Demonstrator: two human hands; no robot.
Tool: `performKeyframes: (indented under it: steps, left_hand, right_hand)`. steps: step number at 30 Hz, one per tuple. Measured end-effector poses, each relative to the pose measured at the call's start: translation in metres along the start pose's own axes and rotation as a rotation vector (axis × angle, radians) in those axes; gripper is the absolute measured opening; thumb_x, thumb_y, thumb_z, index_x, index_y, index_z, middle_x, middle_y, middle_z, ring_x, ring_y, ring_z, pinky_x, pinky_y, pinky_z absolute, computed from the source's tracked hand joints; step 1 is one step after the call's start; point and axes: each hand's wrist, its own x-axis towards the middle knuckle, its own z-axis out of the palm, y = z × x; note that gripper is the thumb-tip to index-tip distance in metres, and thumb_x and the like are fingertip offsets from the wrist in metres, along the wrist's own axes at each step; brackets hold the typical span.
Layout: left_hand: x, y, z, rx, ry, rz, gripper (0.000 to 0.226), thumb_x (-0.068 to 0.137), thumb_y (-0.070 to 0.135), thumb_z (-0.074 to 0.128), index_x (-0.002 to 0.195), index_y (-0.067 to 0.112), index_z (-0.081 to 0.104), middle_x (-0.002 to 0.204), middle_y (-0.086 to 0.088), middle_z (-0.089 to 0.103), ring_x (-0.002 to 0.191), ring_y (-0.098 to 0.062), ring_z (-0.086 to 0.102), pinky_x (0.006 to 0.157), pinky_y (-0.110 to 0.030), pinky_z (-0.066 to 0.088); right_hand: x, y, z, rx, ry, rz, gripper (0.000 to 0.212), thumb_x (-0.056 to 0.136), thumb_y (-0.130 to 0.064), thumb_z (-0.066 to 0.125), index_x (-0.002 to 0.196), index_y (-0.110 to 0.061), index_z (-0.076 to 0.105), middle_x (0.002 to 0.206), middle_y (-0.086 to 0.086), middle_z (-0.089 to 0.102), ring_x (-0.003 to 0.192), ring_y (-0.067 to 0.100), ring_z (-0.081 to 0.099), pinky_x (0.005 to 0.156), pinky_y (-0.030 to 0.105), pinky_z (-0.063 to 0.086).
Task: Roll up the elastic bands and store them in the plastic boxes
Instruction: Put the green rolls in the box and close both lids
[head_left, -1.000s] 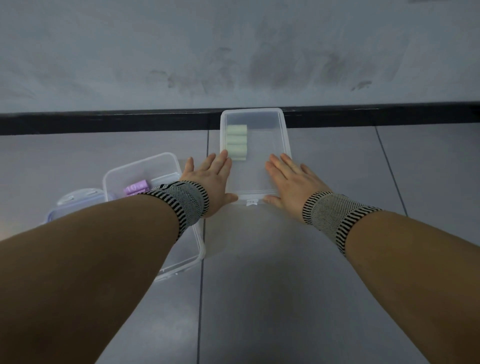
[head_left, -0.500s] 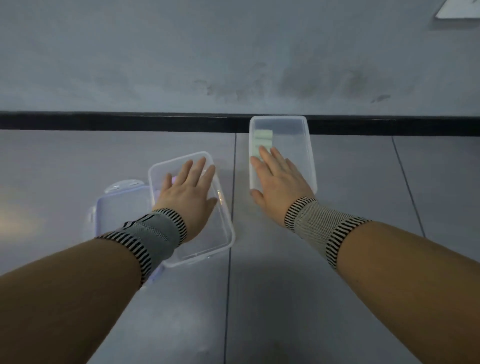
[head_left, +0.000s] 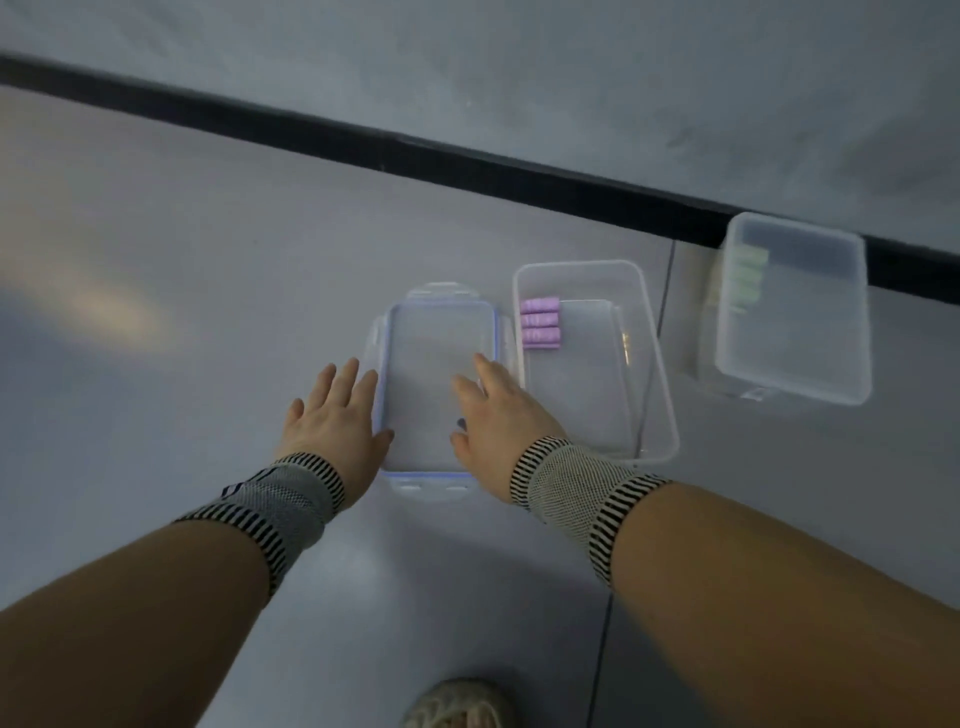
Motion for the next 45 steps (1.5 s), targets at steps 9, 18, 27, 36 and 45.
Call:
performKeyframes:
  steps: [9, 18, 27, 36, 45]
  left_hand:
    - [0.043, -0.018, 0.038, -0.413, -0.063, -0.207, 0.063, 0.089, 0.029, 0.057, 0.144, 0.016, 0.03, 0.139, -0.01, 0.046, 0.125, -0.029, 0.046, 0.104, -0.038, 0.037]
    - [0.052, -0.026, 0.039, -0.57, -0.014, -0.383, 0.045, 0.088, 0.016, 0.051, 0.133, 0.021, 0.045, 0.113, -0.008, 0.065, 0.104, -0.029, 0.059, 0.083, -0.035, 0.048]
    - [0.003, -0.011, -0.028, -1.181, 0.062, -0.165, 0.034, 0.095, 0.004, 0.033, 0.117, 0.021, 0.054, 0.107, 0.0, 0.066, 0.087, -0.017, 0.068, 0.082, -0.041, 0.056]
    - [-0.034, 0.026, -0.056, -0.957, 0.048, 0.068, 0.041, 0.096, 0.0, 0.033, 0.128, 0.019, 0.051, 0.117, 0.003, 0.064, 0.104, -0.011, 0.062, 0.093, -0.028, 0.047]
    - [-0.028, 0.056, -0.048, -0.733, 0.048, -0.13, 0.061, 0.093, 0.031, 0.051, 0.147, 0.021, 0.024, 0.151, -0.007, 0.028, 0.13, -0.027, 0.041, 0.104, -0.038, 0.034]
  right_hand:
    - [0.042, -0.02, 0.053, -0.134, -0.139, 0.07, 0.056, 0.093, -0.022, 0.048, 0.144, -0.017, 0.024, 0.159, 0.008, -0.009, 0.146, 0.029, 0.004, 0.116, 0.044, 0.023]
    - [0.047, -0.031, 0.046, -0.153, -0.232, 0.065, 0.066, 0.096, -0.036, 0.045, 0.15, -0.018, 0.012, 0.16, 0.007, -0.003, 0.143, 0.029, 0.02, 0.114, 0.038, 0.024]
    - [0.019, -0.072, -0.002, 0.104, -0.044, 0.012, 0.073, 0.094, -0.048, 0.044, 0.151, -0.017, 0.009, 0.154, 0.004, 0.029, 0.133, 0.023, 0.04, 0.106, 0.034, 0.036]
    - [-0.021, -0.081, -0.043, 0.137, 0.129, 0.189, 0.07, 0.092, -0.009, 0.047, 0.15, -0.027, 0.013, 0.121, 0.01, 0.058, 0.106, 0.028, 0.058, 0.087, 0.033, 0.045]
    - [-0.059, -0.023, -0.087, 0.599, 0.534, 0.396, 0.047, 0.095, -0.003, 0.043, 0.134, -0.03, 0.051, 0.129, -0.004, 0.057, 0.102, 0.015, 0.062, 0.094, 0.027, 0.05]
